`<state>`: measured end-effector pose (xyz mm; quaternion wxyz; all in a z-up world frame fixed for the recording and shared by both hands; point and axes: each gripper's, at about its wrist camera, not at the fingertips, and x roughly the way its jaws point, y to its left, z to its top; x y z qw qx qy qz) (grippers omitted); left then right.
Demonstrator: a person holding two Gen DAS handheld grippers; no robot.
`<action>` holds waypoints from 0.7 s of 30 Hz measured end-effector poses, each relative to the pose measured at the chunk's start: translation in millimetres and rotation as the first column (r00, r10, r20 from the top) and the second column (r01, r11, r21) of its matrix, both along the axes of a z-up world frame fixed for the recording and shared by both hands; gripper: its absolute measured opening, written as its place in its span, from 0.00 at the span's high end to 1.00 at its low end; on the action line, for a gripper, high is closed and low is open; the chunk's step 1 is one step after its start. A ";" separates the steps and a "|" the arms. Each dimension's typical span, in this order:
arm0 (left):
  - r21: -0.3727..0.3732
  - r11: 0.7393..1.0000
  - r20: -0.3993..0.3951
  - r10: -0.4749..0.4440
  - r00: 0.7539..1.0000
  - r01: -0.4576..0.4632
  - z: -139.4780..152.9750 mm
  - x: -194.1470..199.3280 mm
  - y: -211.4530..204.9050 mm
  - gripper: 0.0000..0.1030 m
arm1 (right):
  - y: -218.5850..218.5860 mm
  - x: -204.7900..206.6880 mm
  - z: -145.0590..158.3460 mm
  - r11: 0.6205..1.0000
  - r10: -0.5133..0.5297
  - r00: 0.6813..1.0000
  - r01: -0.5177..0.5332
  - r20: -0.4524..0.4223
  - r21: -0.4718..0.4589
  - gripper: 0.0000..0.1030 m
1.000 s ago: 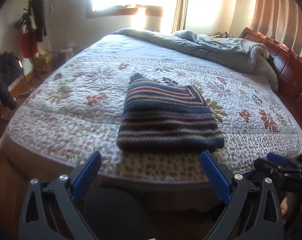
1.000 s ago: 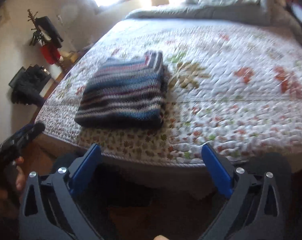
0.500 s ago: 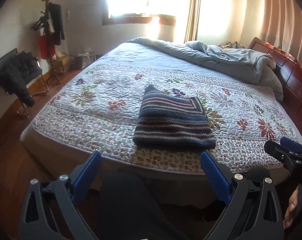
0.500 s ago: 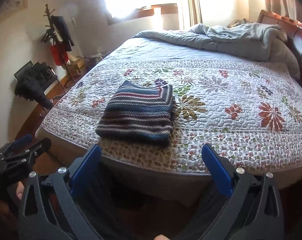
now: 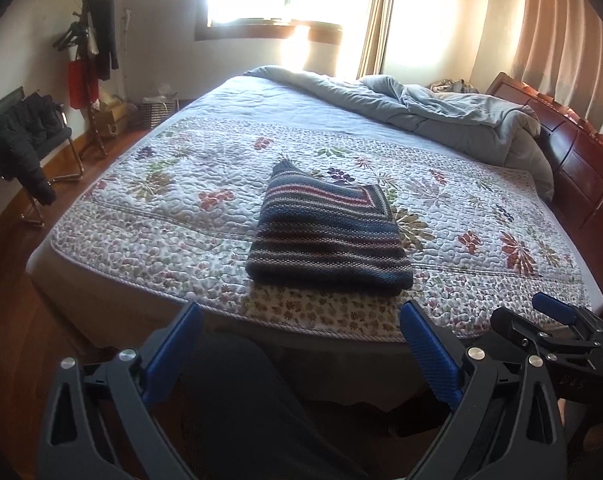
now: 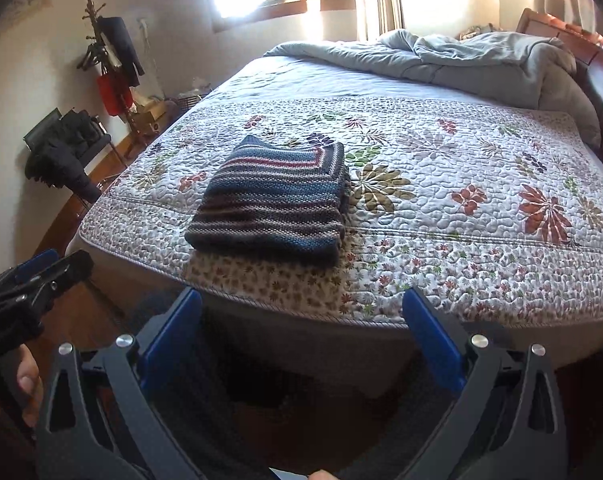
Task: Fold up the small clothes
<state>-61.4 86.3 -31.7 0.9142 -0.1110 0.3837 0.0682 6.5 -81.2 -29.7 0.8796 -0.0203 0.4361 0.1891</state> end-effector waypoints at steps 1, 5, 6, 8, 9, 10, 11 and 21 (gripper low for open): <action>0.008 1.000 0.000 0.003 1.000 -0.003 -0.4 -0.7 -2.4 0.04 | -0.1 -0.6 -1.0 1.000 0.000 1.000 0.000 -0.001 0.001 0.03; 0.044 0.999 0.015 0.011 1.000 -0.012 0.1 -1.8 -7.6 0.04 | -0.6 -1.1 -5.4 1.000 -0.002 1.000 0.002 -0.003 0.002 0.03; 0.041 0.999 0.024 0.016 1.000 -0.017 0.6 -3.0 -7.4 0.04 | -0.9 -0.9 -6.2 1.000 -0.002 1.000 0.002 -0.005 0.005 0.03; 0.041 0.999 0.031 0.021 0.999 -0.022 1.2 -3.3 -6.8 0.04 | -2.7 0.2 -6.9 1.000 -0.001 1.000 0.001 -0.008 0.014 0.03; 0.042 0.999 0.031 0.022 0.999 -0.024 0.9 -3.1 -7.1 0.04 | -3.6 0.4 -6.7 1.000 -0.003 1.000 0.003 -0.006 0.018 0.03; 0.044 0.999 0.033 0.022 0.999 -0.024 0.6 -2.9 -7.5 0.04 | -4.1 0.6 -6.1 1.000 -0.005 1.000 0.005 -0.003 0.018 0.03; 0.045 0.999 0.031 0.020 0.999 -0.021 0.1 -2.6 -8.2 0.04 | -5.4 1.1 -5.5 1.000 -0.008 1.000 0.008 0.001 0.019 0.03; 0.054 0.998 0.019 0.017 1.000 -0.018 -0.1 -1.5 -12.9 0.04 | -14.7 2.6 -4.2 0.999 -0.031 0.999 0.031 0.013 0.028 0.03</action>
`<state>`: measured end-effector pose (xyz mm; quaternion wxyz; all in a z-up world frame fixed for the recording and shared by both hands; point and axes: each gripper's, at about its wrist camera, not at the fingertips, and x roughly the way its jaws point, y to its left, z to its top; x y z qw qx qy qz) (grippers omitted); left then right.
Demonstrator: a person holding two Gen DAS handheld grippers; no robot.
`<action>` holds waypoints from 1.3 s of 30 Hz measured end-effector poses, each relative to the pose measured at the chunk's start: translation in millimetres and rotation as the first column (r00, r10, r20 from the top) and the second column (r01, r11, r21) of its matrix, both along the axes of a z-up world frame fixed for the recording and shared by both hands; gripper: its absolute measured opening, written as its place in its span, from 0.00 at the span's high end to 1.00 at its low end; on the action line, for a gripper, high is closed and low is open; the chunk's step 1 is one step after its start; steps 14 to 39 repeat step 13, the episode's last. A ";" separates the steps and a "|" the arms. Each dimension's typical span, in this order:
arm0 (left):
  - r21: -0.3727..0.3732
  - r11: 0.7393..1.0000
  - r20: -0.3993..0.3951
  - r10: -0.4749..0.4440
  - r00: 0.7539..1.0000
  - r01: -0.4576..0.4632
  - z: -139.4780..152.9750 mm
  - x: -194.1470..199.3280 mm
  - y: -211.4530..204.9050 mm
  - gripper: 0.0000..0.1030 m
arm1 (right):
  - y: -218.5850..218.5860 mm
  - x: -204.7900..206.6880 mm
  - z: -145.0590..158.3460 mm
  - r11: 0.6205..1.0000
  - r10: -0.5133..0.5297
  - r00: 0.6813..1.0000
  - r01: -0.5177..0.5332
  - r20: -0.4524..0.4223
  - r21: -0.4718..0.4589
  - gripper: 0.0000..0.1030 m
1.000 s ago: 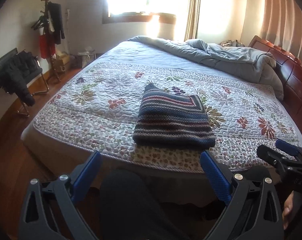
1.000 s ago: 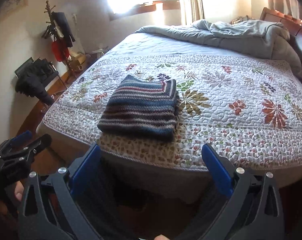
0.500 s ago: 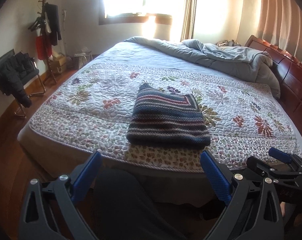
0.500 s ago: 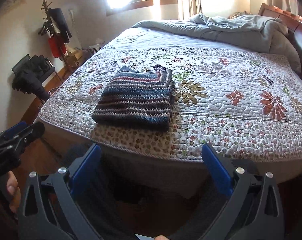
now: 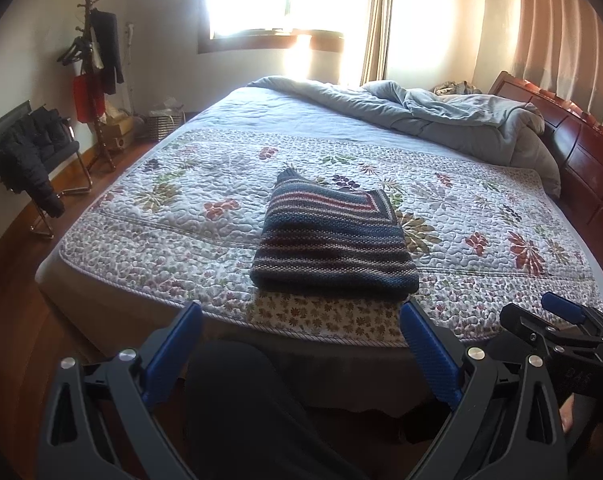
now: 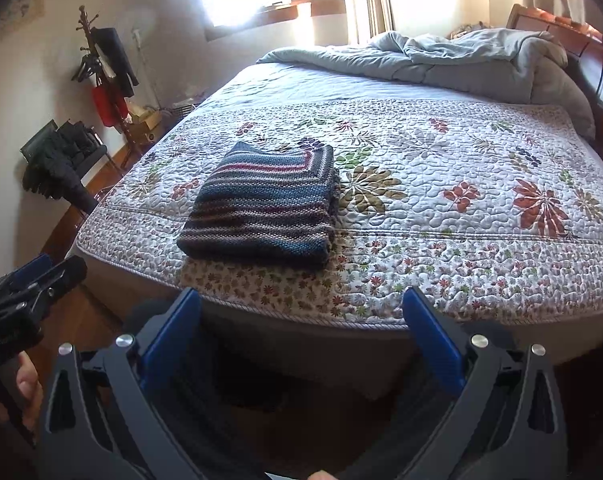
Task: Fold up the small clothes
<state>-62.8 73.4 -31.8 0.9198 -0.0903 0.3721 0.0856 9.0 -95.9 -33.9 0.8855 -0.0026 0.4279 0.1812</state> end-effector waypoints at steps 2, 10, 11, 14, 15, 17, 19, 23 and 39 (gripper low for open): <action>0.011 1.000 -0.010 0.008 1.000 -0.008 -0.1 0.4 -0.5 0.04 | -0.1 -0.1 -0.7 1.000 -0.002 1.000 0.002 -0.001 0.001 0.03; 0.045 0.999 -0.014 0.000 1.000 0.000 2.5 -1.6 -4.6 0.04 | 1.1 -1.4 -1.5 1.000 -0.001 1.000 0.001 0.005 -0.002 0.03; 0.045 0.999 -0.015 0.000 1.000 0.000 2.6 -1.5 -4.3 0.04 | 1.0 -1.4 -1.3 1.000 -0.002 1.000 0.002 0.008 -0.002 0.03; 0.043 0.999 -0.017 0.002 1.000 -0.001 2.1 -1.7 -4.1 0.04 | 1.3 -1.7 -1.0 1.000 -0.002 1.000 0.002 0.012 -0.002 0.03; 0.043 0.999 -0.017 0.002 1.000 -0.001 2.1 -1.7 -4.1 0.04 | 1.3 -1.7 -1.0 1.000 -0.002 1.000 0.002 0.012 -0.002 0.03; 0.043 0.999 -0.017 0.002 1.000 -0.001 2.1 -1.7 -4.1 0.04 | 1.3 -1.7 -1.0 1.000 -0.002 1.000 0.002 0.012 -0.002 0.03; 0.043 0.999 -0.017 0.002 1.000 -0.001 2.1 -1.7 -4.1 0.04 | 1.3 -1.7 -1.0 1.000 -0.002 1.000 0.002 0.012 -0.002 0.03; 0.043 0.999 -0.017 0.002 1.000 -0.001 2.1 -1.7 -4.1 0.04 | 1.3 -1.7 -1.0 1.000 -0.002 1.000 0.002 0.012 -0.002 0.03; 0.043 0.999 -0.017 0.002 1.000 -0.001 2.1 -1.7 -4.1 0.04 | 1.3 -1.7 -1.0 1.000 -0.002 1.000 0.002 0.012 -0.002 0.03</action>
